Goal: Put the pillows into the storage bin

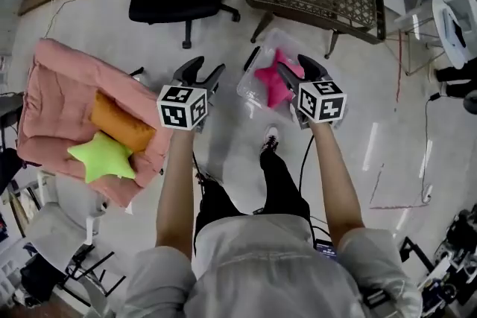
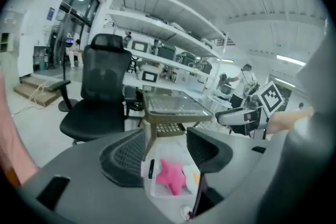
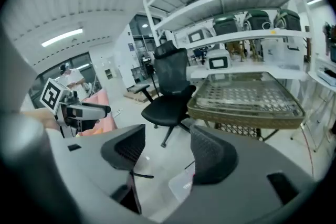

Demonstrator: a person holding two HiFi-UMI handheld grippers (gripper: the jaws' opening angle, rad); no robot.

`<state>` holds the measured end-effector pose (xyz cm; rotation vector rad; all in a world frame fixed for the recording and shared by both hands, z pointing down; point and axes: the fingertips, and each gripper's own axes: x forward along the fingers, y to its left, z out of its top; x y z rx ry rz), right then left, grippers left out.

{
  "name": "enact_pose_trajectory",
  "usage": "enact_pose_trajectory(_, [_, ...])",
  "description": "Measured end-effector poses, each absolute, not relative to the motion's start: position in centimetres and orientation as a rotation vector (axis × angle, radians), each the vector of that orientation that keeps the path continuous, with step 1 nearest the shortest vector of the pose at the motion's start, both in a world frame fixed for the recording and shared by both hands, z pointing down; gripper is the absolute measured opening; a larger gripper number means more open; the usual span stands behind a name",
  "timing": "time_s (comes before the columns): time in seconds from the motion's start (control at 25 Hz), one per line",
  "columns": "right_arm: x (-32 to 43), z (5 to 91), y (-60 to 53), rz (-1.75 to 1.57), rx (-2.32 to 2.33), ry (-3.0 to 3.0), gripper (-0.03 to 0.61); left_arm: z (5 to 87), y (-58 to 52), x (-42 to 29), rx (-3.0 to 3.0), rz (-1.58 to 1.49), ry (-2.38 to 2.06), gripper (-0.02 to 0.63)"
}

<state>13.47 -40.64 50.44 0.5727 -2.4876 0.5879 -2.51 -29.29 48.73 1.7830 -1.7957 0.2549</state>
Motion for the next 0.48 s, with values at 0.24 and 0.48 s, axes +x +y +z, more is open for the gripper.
enact_pose_trajectory(0.24, [3.0, 42.5, -31.2, 0.509, 0.354, -2.620, 0.285, 40.1, -17.1, -11.5, 1.643, 0.134, -2.072, 0.261])
enact_pose_trajectory(0.48, [-7.7, 37.5, -20.1, 0.411, 0.051, -2.695, 0.285, 35.7, -2.1, -19.3, 1.439, 0.135, -2.307, 0.259])
